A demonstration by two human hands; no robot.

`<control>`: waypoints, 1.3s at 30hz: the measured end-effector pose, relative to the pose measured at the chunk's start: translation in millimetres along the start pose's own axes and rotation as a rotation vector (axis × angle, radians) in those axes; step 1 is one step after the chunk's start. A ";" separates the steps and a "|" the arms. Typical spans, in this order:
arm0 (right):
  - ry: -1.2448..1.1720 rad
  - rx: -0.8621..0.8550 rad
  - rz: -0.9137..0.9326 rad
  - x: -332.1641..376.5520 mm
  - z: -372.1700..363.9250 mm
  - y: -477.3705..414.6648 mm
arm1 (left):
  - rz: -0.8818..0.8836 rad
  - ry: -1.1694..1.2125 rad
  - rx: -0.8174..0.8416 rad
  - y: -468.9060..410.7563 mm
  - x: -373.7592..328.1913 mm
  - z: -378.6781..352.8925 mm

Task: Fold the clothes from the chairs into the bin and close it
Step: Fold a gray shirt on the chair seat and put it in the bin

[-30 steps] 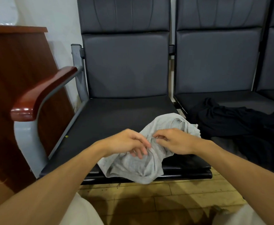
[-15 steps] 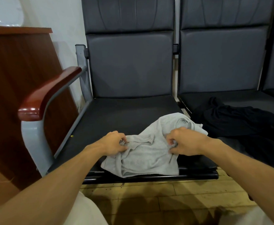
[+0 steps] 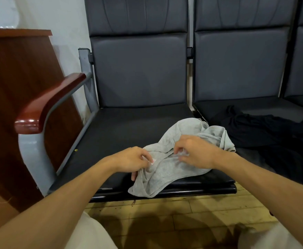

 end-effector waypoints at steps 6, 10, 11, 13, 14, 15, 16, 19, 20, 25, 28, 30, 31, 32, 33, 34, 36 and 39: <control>-0.078 0.289 0.158 26.0 -17.9 10.3 | 0.041 -0.194 -0.328 -13.1 -3.2 7.5; -0.076 0.345 0.129 23.4 -20.0 12.5 | -0.012 -0.297 -0.168 -27.3 -7.9 -3.9; -0.067 0.361 0.124 22.7 -21.5 13.1 | 0.007 -0.305 -0.137 -30.2 -9.4 -6.2; -0.032 0.376 0.127 22.7 -24.1 14.7 | 0.058 -0.339 -0.145 -35.0 -11.8 -8.6; -0.006 0.378 0.135 23.0 -24.9 15.4 | 0.087 -0.373 -0.150 -37.7 -11.9 -9.0; 0.021 0.376 0.143 22.8 -25.2 16.0 | 0.119 -0.409 -0.148 -40.4 -11.6 -9.2; 0.046 0.372 0.148 22.2 -24.7 16.5 | 0.147 -0.430 -0.142 -41.6 -12.2 -9.6; 0.121 0.385 0.136 17.0 -21.5 16.9 | 0.192 -0.416 -0.128 -44.5 -16.0 -10.6; 0.141 0.396 0.121 14.6 -20.3 16.9 | 0.200 -0.402 -0.130 -43.7 -17.5 -10.7; 0.182 0.338 0.026 -5.4 -14.0 14.4 | 0.151 -0.030 -0.273 -37.2 -20.2 -5.9; 0.182 0.287 -0.061 -21.1 -9.8 9.6 | 0.081 0.284 -0.410 -25.2 -21.8 -2.4; 0.166 0.269 -0.127 -28.3 -7.1 6.5 | 0.026 0.478 -0.467 -16.3 -21.4 -0.2; 0.152 0.265 -0.149 -30.2 -6.1 5.1 | 0.004 0.586 -0.460 -10.9 -20.9 0.9; 0.140 0.268 -0.166 -30.2 -4.2 4.0 | -0.018 0.683 -0.417 -5.0 -20.1 1.8; 0.131 0.277 -0.175 -29.1 -1.4 3.0 | -0.044 0.757 -0.335 1.7 -19.8 1.5; 0.122 0.288 -0.182 -27.6 1.4 2.3 | -0.069 0.785 -0.221 8.7 -19.8 -0.1; 0.101 0.324 -0.186 -23.7 5.6 1.8 | -0.085 0.700 0.024 21.4 -21.2 -7.5; 0.127 0.368 -0.148 -11.6 3.0 0.8 | -0.078 0.518 0.212 29.8 -22.9 -21.3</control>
Point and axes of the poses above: each hand's wrist, its own y-axis away from the middle knuckle, its own z-axis out of the back of the hand, x = y × z, the point moved 2 cm from there along -y, towards the middle knuckle, and after that the axes turned 11 degrees about x, right-handed, at the moved point
